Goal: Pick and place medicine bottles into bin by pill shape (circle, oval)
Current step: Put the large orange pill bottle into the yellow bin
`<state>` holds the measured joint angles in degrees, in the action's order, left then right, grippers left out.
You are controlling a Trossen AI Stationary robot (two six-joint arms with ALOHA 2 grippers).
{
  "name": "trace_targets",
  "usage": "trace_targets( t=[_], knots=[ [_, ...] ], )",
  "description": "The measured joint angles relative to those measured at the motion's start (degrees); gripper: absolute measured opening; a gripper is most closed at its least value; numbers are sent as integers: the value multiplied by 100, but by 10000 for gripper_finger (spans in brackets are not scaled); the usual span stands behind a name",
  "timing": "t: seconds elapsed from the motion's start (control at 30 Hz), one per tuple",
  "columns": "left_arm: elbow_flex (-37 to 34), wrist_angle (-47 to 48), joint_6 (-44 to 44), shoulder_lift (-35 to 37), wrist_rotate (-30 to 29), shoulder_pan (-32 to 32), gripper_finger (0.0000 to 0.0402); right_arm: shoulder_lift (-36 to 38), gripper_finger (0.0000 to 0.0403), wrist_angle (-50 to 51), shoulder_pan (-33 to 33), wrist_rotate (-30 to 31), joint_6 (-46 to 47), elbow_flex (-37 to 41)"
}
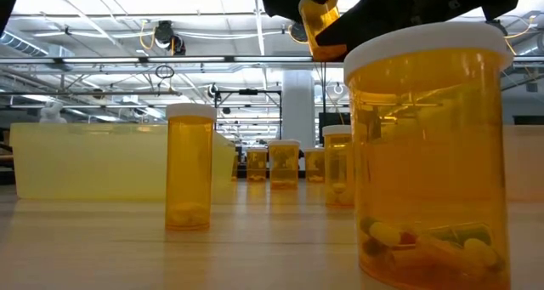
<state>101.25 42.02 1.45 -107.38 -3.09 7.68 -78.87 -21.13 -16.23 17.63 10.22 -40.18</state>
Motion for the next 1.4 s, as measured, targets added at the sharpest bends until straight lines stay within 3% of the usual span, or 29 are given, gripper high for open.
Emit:
trace_targets(
  t=[0.3, 0.63, 0.93, 1.2, 1.4],
  knots=[
    [7, -57, 7, -40, -115, 20, 292, 2, 183, 20, 0, -26, -41, 0],
    [7, -28, -36, -23, -153, 44, 207, 2, 183, 0, 0, -17, -48, 0],
    [9, -17, -69, -23, -185, 112, 240, 2, 183, -6, 0, -25, -58, 0],
    [11, -11, -98, -14, -186, 140, 206, 2, 195, -85, -1, -122, -49, 0],
    [11, 6, -95, -14, -203, 142, 224, 2, 199, -89, -2, -123, -42, 0]
  ],
)
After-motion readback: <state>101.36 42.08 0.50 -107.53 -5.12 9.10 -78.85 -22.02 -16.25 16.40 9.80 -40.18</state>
